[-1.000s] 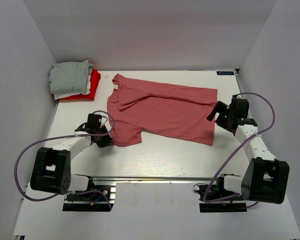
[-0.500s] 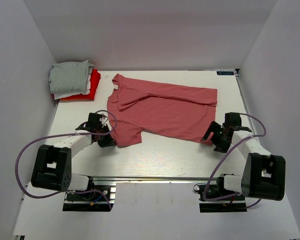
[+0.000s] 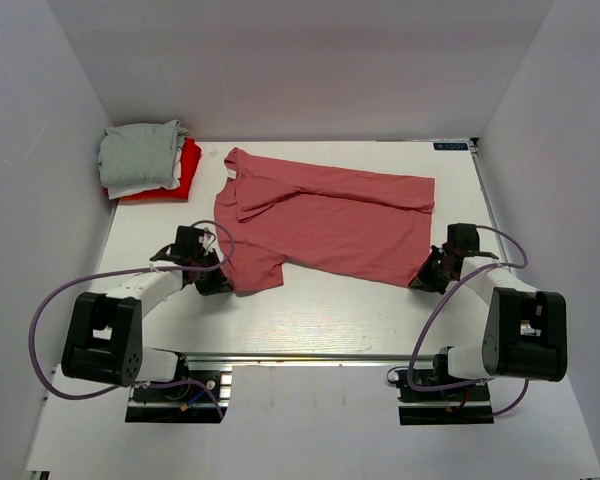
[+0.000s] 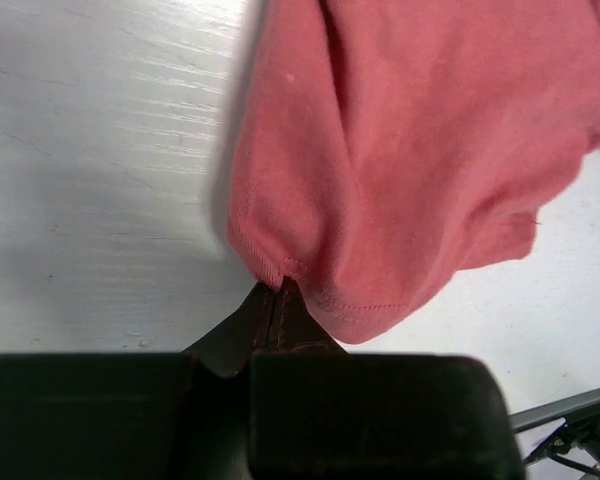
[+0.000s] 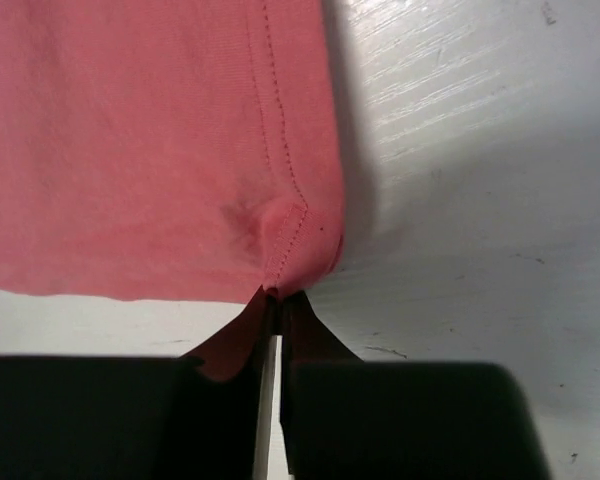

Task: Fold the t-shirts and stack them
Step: Grap the side of the flattened tshirt closest away from the robot with both arms, then fold the other side of the tshirt into a rectangle

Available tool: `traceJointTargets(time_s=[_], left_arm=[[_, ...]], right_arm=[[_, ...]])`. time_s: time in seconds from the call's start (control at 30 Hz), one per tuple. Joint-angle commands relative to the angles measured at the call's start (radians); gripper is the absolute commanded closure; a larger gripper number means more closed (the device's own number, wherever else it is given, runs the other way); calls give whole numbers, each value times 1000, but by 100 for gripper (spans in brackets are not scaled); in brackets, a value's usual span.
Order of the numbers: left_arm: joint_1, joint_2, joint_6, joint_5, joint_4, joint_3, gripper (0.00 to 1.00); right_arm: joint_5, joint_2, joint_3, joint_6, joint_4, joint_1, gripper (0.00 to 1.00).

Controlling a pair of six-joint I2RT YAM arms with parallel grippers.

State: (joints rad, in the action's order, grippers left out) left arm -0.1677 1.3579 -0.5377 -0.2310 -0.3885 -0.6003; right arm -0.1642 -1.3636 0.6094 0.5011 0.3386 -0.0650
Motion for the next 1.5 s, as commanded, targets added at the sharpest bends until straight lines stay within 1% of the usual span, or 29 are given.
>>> traceJointTargets(time_s=[0.0,0.13,0.23,0.4,0.47,0.5,0.77,0.9,1.0,1.17,1.33,1.47], left_arm=[[-7,-61,19,-54,8,-30,100],[-7,-92,71,-88,27,-58,100],[-7,-102,107,-145,16,-121,100],[-7,-45,122,-260,39,-222,100],[-7,7,113,-271,39,-287,100],[-7,27,113,-271,30,-335,100],[3,228,101,-262,57,-542,100],[13,303,79,-225,66,-621,100],[13,371,88,-225,57,-694,100],[13,444,88,-206,57,-812,100],[13,507,99,-185,57,-915,100],[22,581,123,-159,-2,-1026,100]], right_arm=[[15,-18,-22,13,-18,-2,100],[-4,-6,-8,-27,-42,-1,100],[-41,14,23,-55,-53,2,100],[-93,50,67,-73,-65,1,100],[-104,61,79,-70,-79,2,100],[-94,55,98,-69,-81,1,100],[-81,-31,227,-76,-93,-4,100],[-77,-66,271,-58,-144,-2,100],[-87,-100,309,-52,-171,-2,100],[-81,-173,375,-58,-165,-5,100],[-66,-207,414,-64,-174,-4,100],[-47,-232,443,-73,-170,-4,100]])
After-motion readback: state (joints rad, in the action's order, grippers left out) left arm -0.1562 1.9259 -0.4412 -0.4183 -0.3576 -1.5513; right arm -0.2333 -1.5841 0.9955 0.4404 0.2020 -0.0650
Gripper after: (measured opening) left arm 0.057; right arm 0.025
